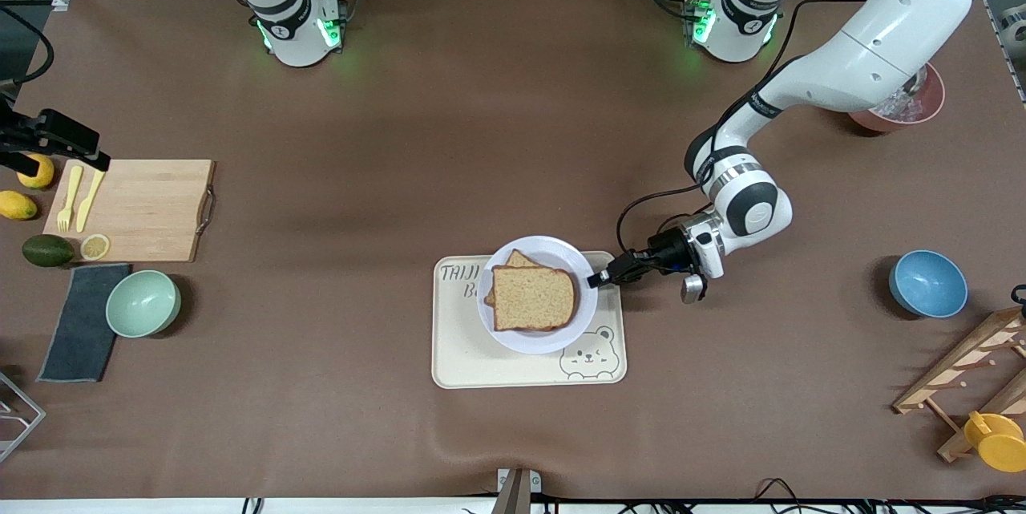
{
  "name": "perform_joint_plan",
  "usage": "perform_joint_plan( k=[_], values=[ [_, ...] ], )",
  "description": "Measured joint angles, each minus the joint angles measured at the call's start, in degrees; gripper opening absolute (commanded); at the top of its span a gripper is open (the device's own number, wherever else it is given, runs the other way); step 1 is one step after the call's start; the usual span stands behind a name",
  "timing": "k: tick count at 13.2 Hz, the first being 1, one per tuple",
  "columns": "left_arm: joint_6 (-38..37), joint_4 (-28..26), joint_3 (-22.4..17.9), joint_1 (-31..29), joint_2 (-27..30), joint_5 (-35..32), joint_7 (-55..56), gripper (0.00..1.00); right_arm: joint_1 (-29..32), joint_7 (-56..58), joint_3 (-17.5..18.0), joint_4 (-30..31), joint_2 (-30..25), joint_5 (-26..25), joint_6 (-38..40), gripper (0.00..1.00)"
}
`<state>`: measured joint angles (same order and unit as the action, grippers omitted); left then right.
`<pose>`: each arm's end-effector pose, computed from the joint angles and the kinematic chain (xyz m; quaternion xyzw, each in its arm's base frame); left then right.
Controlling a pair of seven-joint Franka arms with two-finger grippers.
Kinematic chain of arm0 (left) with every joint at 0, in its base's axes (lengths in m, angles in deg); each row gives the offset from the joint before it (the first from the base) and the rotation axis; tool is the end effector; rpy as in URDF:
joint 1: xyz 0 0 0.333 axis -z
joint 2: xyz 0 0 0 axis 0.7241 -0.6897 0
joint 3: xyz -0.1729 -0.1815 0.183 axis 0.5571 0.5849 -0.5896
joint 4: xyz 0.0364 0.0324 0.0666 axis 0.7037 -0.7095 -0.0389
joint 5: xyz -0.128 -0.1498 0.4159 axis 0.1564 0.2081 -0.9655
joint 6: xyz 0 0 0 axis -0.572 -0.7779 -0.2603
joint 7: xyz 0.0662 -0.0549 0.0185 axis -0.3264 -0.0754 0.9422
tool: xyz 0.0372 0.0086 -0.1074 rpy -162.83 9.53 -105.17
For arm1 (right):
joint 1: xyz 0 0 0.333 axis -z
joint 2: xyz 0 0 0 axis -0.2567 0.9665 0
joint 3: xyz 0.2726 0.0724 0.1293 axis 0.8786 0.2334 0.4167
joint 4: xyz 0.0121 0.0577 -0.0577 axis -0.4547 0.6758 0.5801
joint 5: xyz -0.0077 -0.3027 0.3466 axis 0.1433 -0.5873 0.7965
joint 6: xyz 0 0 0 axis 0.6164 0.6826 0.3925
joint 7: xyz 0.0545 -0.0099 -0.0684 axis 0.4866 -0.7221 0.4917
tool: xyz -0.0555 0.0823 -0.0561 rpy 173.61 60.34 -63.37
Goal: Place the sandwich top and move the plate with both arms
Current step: 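Push the plate onto the tray center and open the left gripper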
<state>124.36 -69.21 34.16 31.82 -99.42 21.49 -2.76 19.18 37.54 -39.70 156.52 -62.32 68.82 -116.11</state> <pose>0.6079 -0.2726 0.0977 0.7675 0.0949 0.1271 0.6211 0.6359 -0.0424 0.6210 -0.9994 -0.0249 -0.0039 0.0254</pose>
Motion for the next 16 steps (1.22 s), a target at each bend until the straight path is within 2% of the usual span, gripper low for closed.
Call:
perform_joint_plan(
  k=[5,11,16],
  values=[
    [-1.28,0.49,-2.95,-0.01,-0.9,-7.57,6.04,0.0,0.0,-0.03,0.11,0.0,0.11,0.0,0.0,1.0],
    [-1.66,7.16,-3.47,1.74,-7.15,-7.94,6.12,0.0,0.0,-0.06,0.12,0.01,0.15,0.0,0.02,1.0],
    [-1.69,10.67,-7.11,5.6,-9.23,-8.1,6.96,0.0,0.0,-0.07,0.12,0.03,0.31,0.0,0.02,1.0]
  ],
)
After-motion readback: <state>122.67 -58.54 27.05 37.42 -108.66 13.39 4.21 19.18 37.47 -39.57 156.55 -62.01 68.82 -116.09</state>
